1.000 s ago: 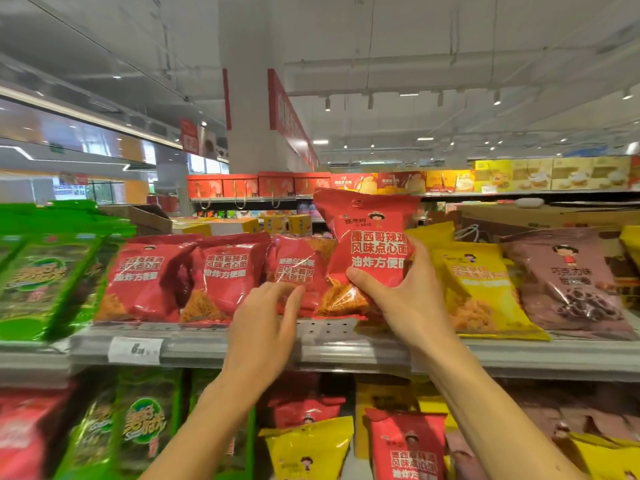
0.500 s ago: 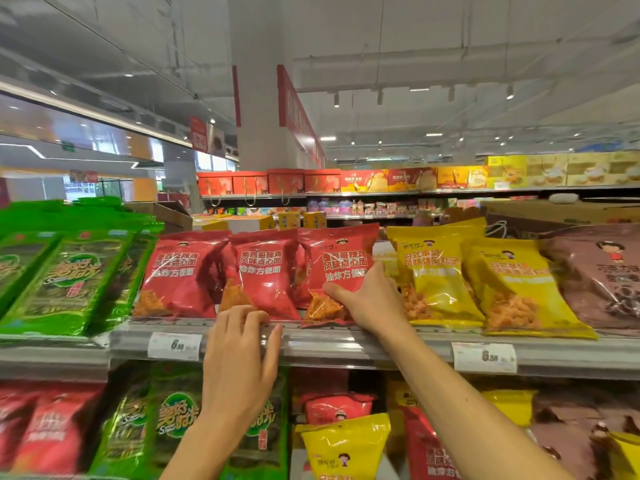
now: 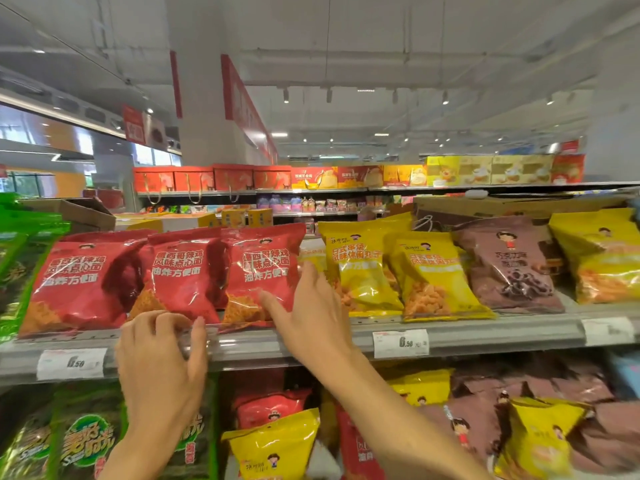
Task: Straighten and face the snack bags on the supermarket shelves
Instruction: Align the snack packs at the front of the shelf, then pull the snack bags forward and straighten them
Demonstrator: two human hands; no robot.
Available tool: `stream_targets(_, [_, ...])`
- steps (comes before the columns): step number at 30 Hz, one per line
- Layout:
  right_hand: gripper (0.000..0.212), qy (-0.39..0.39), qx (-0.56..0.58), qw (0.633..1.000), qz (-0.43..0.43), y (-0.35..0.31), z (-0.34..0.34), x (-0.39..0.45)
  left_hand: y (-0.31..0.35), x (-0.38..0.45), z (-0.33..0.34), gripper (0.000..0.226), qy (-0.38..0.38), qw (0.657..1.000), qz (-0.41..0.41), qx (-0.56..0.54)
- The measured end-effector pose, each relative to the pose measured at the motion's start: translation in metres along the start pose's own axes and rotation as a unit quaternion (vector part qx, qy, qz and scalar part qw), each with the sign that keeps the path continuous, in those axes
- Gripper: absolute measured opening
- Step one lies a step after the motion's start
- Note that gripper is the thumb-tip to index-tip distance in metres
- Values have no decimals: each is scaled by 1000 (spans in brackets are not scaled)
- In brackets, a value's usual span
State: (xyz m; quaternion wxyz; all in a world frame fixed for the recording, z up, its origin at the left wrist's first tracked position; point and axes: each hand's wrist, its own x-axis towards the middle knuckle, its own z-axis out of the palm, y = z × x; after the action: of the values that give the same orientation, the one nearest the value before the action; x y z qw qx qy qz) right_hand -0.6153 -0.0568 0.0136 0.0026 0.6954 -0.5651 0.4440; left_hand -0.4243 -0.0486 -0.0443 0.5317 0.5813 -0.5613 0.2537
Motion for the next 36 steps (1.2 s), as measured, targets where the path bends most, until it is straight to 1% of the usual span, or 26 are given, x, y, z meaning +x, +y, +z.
stream_targets(3, [64, 47, 43, 997, -33, 26, -26, -16, 37, -3, 1, 43, 8, 1000, -1, -8])
stream_targets(6, [43, 70, 95, 992, -41, 64, -64, -26, 101, -15, 13, 34, 6, 997, 34, -73])
stream_targets(8, [37, 82, 119, 989, -35, 97, -95, -30, 151, -24, 26, 26, -2, 992, 63, -113])
stream_targets(11, [25, 121, 140, 982, -37, 154, -147, -33, 227, -37, 48, 21, -21, 984, 89, -152])
stream_targets(14, [21, 160, 123, 979, -30, 213, -199, -32, 295, -48, 68, 20, -42, 977, 96, -185])
stream_targets(17, [16, 183, 120, 976, -1, 266, -240, -24, 351, -54, 83, 20, -62, 974, 95, -197])
stream_targets(19, [19, 198, 105, 974, 13, 299, -264, -16, 382, -56, 93, 19, -83, 974, 87, -192])
stream_targets(20, [22, 210, 91, 973, 20, 316, -275, -12, 395, -57, 97, 23, -95, 973, 82, -193])
stream_targets(23, [36, 246, 18, 967, 62, 361, -305, -3, 426, -57, 110, 51, -151, 967, 42, -201])
stream_targets(25, [54, 251, -30, 963, 88, 384, -320, 2, 436, -54, 116, 61, -176, 961, 21, -213])
stream_targets(27, [76, 203, -31, 971, 123, 400, -331, 9, 439, -48, 122, 70, -204, 955, -19, -213])
stream_targets(30, [108, 72, 2, 981, 179, 412, -338, 21, 435, -38, 128, 78, -248, 940, -87, -216])
stream_targets(32, [115, 17, 9, 980, 196, 416, -339, 29, 433, -33, 129, 76, -275, 926, -109, -234])
stream_targets(34, [117, -4, 4, 977, 212, 418, -339, 37, 434, -29, 129, 67, -309, 911, -117, -246])
stream_targets(36, [116, -26, 3, 974, 224, 420, -341, 43, 435, -26, 131, 53, -339, 899, -116, -253])
